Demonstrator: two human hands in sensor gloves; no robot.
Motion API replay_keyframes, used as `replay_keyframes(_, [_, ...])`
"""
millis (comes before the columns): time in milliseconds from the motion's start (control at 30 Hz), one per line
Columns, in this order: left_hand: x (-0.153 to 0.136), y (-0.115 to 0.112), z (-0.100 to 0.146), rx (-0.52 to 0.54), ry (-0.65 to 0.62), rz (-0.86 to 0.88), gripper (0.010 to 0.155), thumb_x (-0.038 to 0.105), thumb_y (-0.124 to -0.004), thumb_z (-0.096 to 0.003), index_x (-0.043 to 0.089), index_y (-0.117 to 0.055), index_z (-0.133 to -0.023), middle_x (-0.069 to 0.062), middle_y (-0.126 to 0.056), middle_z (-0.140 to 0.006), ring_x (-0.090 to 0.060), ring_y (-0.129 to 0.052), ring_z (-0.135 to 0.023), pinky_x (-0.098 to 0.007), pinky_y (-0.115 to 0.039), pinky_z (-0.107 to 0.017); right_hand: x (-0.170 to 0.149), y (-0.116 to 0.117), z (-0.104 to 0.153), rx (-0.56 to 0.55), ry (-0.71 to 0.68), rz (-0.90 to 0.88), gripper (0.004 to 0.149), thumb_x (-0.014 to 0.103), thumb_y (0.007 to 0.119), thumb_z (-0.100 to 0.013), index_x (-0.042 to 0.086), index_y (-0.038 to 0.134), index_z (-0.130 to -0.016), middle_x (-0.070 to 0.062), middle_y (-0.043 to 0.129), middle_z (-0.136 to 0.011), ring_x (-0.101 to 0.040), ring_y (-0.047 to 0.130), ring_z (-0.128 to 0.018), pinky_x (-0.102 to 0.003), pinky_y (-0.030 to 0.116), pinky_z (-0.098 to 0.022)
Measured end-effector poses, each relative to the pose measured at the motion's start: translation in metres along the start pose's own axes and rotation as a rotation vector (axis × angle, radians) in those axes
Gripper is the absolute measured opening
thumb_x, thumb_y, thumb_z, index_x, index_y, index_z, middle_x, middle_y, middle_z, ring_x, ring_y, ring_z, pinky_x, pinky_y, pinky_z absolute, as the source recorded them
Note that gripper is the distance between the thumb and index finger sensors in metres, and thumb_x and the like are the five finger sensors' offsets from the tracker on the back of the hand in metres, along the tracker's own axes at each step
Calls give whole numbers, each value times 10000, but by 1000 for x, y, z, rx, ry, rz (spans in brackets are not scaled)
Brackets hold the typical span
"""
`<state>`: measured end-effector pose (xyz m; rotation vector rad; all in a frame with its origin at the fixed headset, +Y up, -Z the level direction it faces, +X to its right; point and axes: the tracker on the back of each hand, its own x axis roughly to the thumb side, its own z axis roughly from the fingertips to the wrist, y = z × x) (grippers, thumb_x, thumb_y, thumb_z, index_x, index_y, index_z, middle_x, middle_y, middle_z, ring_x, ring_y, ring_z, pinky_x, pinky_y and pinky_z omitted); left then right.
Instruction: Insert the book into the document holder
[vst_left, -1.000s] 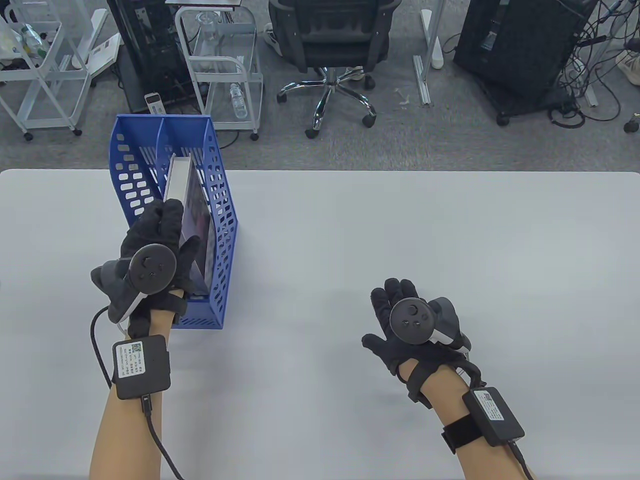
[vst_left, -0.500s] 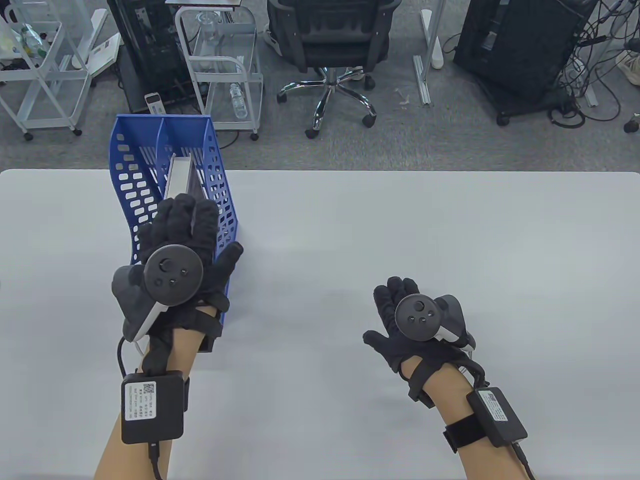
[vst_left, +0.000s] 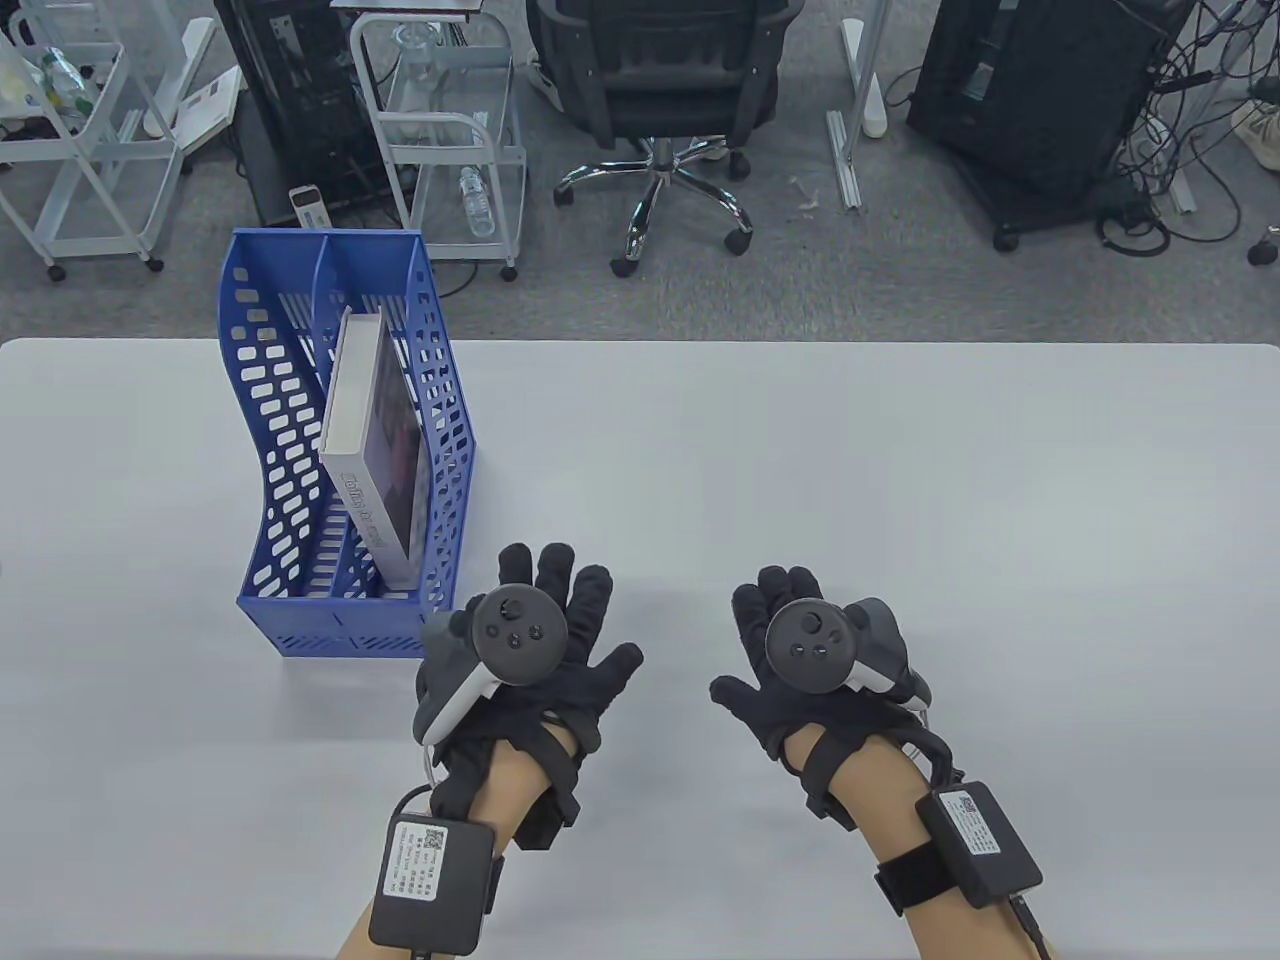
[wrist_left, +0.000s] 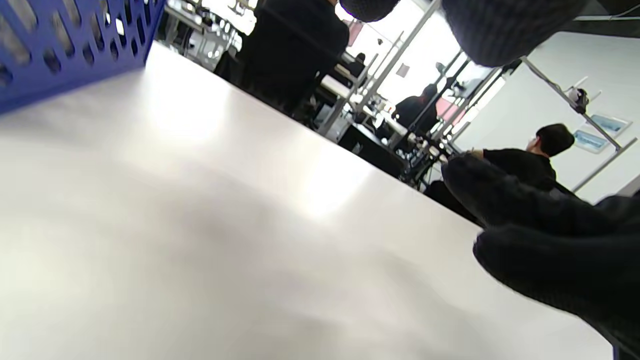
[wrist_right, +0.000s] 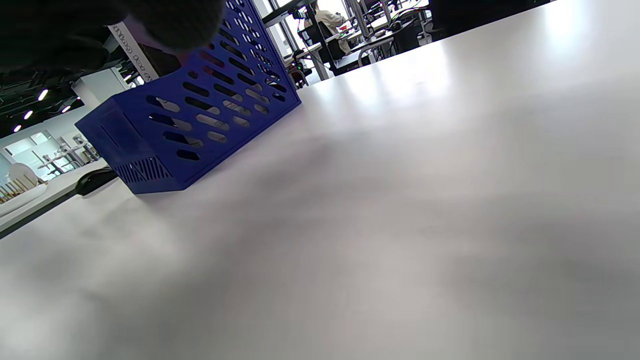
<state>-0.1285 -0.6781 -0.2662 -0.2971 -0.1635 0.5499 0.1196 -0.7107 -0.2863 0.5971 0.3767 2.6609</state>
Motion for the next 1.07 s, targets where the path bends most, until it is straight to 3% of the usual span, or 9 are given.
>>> replay_keyframes(233, [-27, -33, -13, -96, 81, -3, 832, 667, -671, -426, 385, -241, -1080, 111, -24, -1147, -209, 74, -1071, -621, -114, -735, 4, 11, -4, 60, 6, 18, 873, 525, 699, -464, 33, 166, -950, -253, 39, -989, -534, 27, -874, -747, 253, -585])
replay_keyframes(467, [-37, -33, -13, -44, 84, -6, 852, 671, -666, -423, 404, -160, -1054, 121, 20, -1126, -206, 88, -1064, -621, -103, -732, 9, 19, -6, 88, -2, 35, 884, 530, 695, -463, 41, 138, -945, -251, 20, -985, -543, 18, -869, -747, 245, -586])
replay_keyframes(1067, [-37, -36, -15, -47, 93, -48, 854, 666, -666, -424, 409, -137, -1042, 122, 31, -1120, -201, 116, -1052, -617, -83, -725, 8, 24, -6, 126, 7, 16, 884, 531, 692, -464, 43, 134, -945, -249, 14, -984, -541, 11, -869, -747, 242, -585])
